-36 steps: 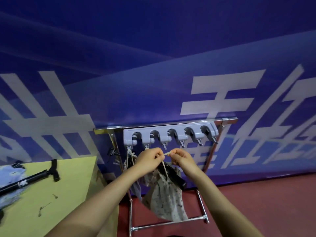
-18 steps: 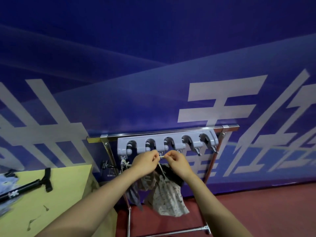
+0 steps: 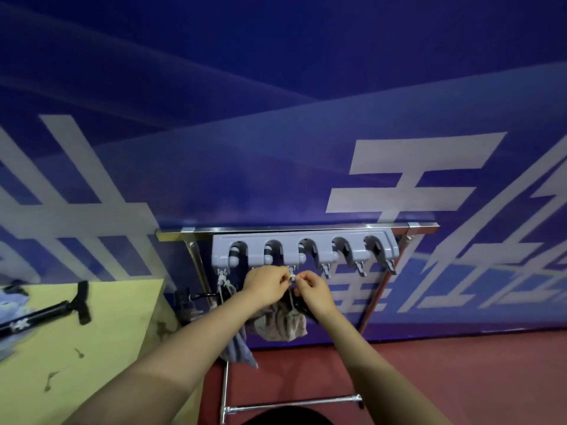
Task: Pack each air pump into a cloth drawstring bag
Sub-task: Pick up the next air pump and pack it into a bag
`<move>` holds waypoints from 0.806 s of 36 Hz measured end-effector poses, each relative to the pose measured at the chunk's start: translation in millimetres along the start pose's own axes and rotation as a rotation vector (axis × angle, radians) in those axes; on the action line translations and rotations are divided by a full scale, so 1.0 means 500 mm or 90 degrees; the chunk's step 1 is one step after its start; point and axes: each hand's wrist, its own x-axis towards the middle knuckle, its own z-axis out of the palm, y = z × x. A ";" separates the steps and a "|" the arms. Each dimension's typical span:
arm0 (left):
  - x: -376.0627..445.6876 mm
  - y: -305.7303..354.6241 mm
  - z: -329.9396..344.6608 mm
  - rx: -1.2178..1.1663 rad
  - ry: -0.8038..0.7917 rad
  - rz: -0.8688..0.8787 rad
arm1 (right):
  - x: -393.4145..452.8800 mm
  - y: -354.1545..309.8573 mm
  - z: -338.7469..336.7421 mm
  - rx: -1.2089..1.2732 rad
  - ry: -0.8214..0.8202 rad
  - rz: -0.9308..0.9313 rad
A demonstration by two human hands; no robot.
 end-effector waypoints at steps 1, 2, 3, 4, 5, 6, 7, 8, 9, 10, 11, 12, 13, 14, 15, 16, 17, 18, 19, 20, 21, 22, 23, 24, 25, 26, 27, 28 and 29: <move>0.001 -0.005 -0.001 -0.009 -0.009 0.008 | -0.003 0.003 0.000 0.011 0.002 -0.005; 0.002 -0.011 -0.001 -0.034 -0.017 0.014 | -0.008 0.003 0.001 0.017 0.007 -0.012; 0.002 -0.017 -0.002 -0.076 -0.020 0.017 | -0.011 0.005 0.002 0.019 0.016 -0.021; 0.002 -0.023 -0.003 -0.126 -0.014 0.019 | -0.015 0.003 0.003 0.022 0.028 -0.032; 0.001 -0.026 -0.006 -0.169 -0.005 0.019 | -0.017 0.002 0.003 0.029 0.044 -0.042; 0.001 -0.028 -0.008 -0.203 0.003 0.023 | -0.019 -0.001 0.004 0.039 0.059 -0.048; 0.000 -0.030 -0.012 -0.226 0.007 0.030 | -0.021 -0.005 0.004 0.050 0.071 -0.051; 0.000 -0.031 -0.013 -0.245 0.011 0.038 | -0.023 -0.009 0.006 0.058 0.080 -0.051; -0.002 -0.033 -0.015 -0.261 0.017 0.046 | -0.026 -0.013 0.009 0.065 0.088 -0.054; -0.005 -0.035 -0.015 -0.277 0.030 0.054 | -0.029 -0.017 0.012 0.059 0.102 -0.057; -0.008 -0.041 -0.016 -0.296 0.046 0.058 | -0.033 -0.023 0.018 0.043 0.122 -0.061; -0.015 -0.048 -0.016 -0.320 0.066 0.062 | -0.038 -0.031 0.024 0.021 0.148 -0.066; -0.024 -0.053 -0.020 -0.342 0.086 0.064 | -0.045 -0.043 0.029 0.007 0.175 -0.081; -0.033 -0.061 -0.023 -0.364 0.108 0.068 | -0.054 -0.060 0.035 0.007 0.195 -0.104; -0.046 -0.072 -0.029 -0.386 0.134 0.071 | -0.064 -0.078 0.044 0.018 0.201 -0.126; -0.060 -0.086 -0.033 -0.410 0.159 0.071 | -0.074 -0.097 0.055 0.032 0.194 -0.146; -0.075 -0.102 -0.038 -0.434 0.180 0.066 | -0.082 -0.113 0.069 0.049 0.178 -0.162; -0.095 -0.128 -0.041 -0.461 0.198 0.053 | -0.090 -0.131 0.091 0.071 0.148 -0.173; -0.113 -0.151 -0.045 -0.484 0.207 0.036 | -0.096 -0.145 0.111 0.092 0.119 -0.179; -0.131 -0.173 -0.050 -0.503 0.213 0.020 | -0.100 -0.156 0.132 0.107 0.090 -0.182; -0.151 -0.198 -0.056 -0.508 0.214 -0.002 | -0.106 -0.170 0.156 0.117 0.058 -0.185; -0.171 -0.225 -0.061 -0.513 0.213 -0.024 | -0.111 -0.179 0.182 0.124 0.023 -0.185; -0.193 -0.251 -0.066 -0.520 0.210 -0.051 | -0.118 -0.188 0.208 0.131 -0.012 -0.186; -0.216 -0.280 -0.069 -0.537 0.209 -0.081 | -0.126 -0.194 0.236 0.135 -0.044 -0.185; -0.241 -0.310 -0.073 -0.550 0.210 -0.114 | -0.136 -0.200 0.264 0.138 -0.069 -0.183; -0.265 -0.346 -0.075 -0.560 0.213 -0.144 | -0.146 -0.204 0.296 0.142 -0.091 -0.175; -0.290 -0.380 -0.075 -0.559 0.211 -0.173 | -0.155 -0.207 0.325 0.146 -0.110 -0.165; -0.316 -0.415 -0.074 -0.561 0.208 -0.201 | -0.166 -0.209 0.356 0.151 -0.129 -0.154; -0.341 -0.451 -0.071 -0.558 0.202 -0.230 | -0.177 -0.211 0.385 0.154 -0.142 -0.143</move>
